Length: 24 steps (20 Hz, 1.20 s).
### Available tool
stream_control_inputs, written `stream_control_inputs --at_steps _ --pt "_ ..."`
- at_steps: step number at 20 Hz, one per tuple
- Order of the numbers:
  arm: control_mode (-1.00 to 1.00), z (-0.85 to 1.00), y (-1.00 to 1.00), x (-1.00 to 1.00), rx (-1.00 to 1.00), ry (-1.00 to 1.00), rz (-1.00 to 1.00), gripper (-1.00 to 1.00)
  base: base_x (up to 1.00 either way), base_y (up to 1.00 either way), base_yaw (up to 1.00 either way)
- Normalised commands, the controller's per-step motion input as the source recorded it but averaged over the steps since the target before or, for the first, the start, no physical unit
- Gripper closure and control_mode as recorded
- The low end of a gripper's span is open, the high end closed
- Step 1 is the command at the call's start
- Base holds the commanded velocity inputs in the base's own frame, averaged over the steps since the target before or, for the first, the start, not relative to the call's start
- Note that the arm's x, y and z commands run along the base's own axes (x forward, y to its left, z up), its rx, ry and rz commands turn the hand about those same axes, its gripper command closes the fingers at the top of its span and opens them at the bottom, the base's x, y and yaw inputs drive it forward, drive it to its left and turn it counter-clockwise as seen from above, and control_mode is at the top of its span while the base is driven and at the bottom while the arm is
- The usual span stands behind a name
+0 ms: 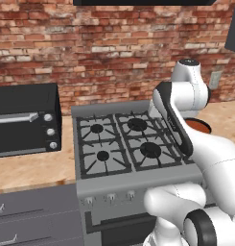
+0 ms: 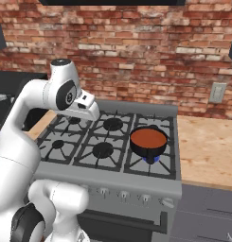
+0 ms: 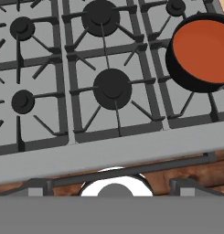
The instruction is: Wait until the marinara sauce is simmered to a deep red color and then turn off the stove.
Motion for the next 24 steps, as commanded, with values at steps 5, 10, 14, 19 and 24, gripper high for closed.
stream_control_inputs --at_steps 5,10,14,19,24 --pt "-1.0 0.0 0.0 0.0 0.0 0.0 0.0 -1.0 0.0 0.0 0.0" --pt "-1.0 0.0 0.0 0.0 0.0 0.0 0.0 -1.0 0.0 0.0 0.0" --pt "-1.0 0.0 0.0 0.0 0.0 0.0 0.0 -1.0 0.0 0.0 0.0" --pt "-1.0 0.0 0.0 0.0 0.0 0.0 0.0 -1.0 0.0 0.0 0.0" --pt "-1.0 0.0 0.0 0.0 0.0 0.0 0.0 -1.0 0.0 0.0 0.0"
